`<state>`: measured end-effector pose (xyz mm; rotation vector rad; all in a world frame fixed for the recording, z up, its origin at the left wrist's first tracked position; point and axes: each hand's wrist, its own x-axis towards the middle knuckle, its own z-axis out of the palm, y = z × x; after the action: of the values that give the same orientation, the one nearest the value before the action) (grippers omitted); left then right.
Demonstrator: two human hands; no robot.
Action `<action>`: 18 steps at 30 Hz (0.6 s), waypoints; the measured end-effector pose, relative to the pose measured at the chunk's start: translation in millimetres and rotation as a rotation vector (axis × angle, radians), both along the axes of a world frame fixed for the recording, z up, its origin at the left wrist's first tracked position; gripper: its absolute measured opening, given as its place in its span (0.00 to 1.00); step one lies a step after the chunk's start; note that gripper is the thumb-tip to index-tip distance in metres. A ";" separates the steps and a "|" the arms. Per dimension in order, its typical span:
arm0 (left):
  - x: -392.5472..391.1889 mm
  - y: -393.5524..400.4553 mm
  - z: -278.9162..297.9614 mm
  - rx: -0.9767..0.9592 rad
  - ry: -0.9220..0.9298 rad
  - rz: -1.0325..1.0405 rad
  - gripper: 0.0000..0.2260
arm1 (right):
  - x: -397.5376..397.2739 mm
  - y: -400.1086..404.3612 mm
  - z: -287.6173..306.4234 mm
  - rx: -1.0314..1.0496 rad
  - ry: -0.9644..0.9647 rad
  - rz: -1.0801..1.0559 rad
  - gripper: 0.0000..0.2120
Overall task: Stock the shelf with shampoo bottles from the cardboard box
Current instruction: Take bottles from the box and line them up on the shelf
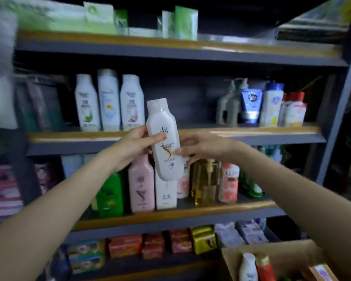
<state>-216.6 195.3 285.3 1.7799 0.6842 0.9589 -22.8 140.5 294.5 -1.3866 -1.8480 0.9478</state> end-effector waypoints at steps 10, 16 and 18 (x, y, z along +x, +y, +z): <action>-51.1 15.8 38.6 0.306 -0.098 0.212 0.12 | -46.1 53.8 21.5 0.618 0.115 -0.253 0.19; -82.9 52.9 46.1 0.243 -0.112 0.463 0.11 | -38.8 80.6 56.3 0.504 0.245 -0.200 0.15; -81.7 63.8 49.4 0.249 -0.066 0.485 0.09 | -45.0 94.7 58.2 0.448 0.207 -0.194 0.15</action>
<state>-298.4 259.1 334.7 1.8205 1.0164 1.4748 -67.8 235.2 352.7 -1.1192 -1.6105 0.5147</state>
